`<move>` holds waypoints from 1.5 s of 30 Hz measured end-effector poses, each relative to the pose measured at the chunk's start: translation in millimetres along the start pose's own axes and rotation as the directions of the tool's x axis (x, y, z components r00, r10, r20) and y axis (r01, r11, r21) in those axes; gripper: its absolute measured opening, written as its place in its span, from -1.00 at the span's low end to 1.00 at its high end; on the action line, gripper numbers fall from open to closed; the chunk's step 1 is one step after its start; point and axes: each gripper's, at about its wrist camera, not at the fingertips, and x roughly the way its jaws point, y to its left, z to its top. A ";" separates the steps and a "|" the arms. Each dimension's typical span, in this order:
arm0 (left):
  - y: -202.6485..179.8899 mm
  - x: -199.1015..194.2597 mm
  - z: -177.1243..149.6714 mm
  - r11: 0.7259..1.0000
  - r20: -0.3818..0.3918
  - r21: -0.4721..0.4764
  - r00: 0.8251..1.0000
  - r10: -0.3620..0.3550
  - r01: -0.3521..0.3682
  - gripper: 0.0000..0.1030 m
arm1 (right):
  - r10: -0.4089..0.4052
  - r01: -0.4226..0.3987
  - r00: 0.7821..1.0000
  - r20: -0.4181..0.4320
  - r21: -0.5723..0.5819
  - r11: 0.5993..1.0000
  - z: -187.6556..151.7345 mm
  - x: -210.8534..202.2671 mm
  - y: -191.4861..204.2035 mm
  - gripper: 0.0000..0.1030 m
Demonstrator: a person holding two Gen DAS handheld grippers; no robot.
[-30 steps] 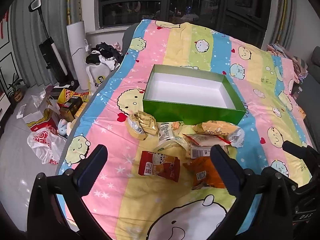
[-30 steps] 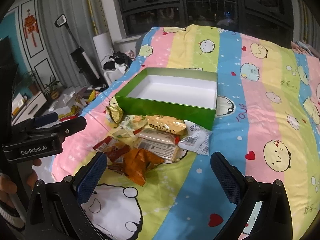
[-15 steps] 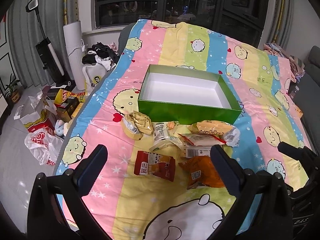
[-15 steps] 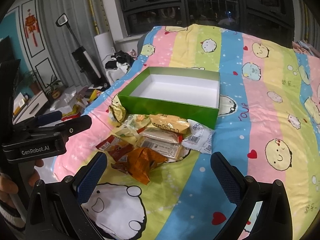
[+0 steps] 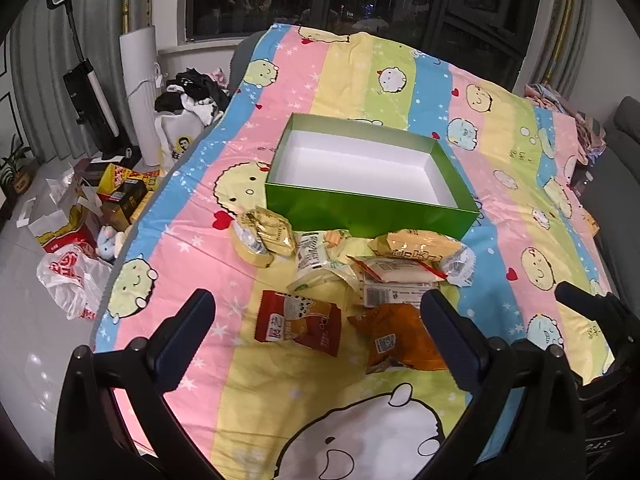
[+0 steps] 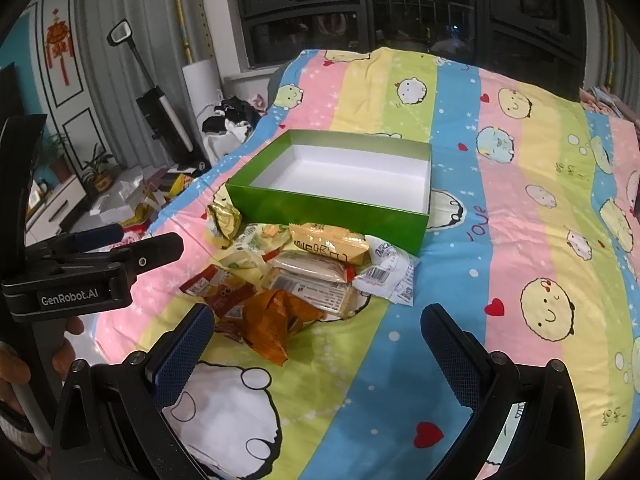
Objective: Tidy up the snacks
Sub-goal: 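Move the left gripper toward the orange snack bag in the pile, then close the left gripper on the orange snack bag and lift it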
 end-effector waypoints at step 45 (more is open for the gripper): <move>-19.8 73.8 -40.8 0.941 -0.228 -0.059 0.913 -0.338 0.333 0.25 | 0.361 -0.342 0.924 -0.123 0.157 0.927 -53.0 86.2 -7.0 0.63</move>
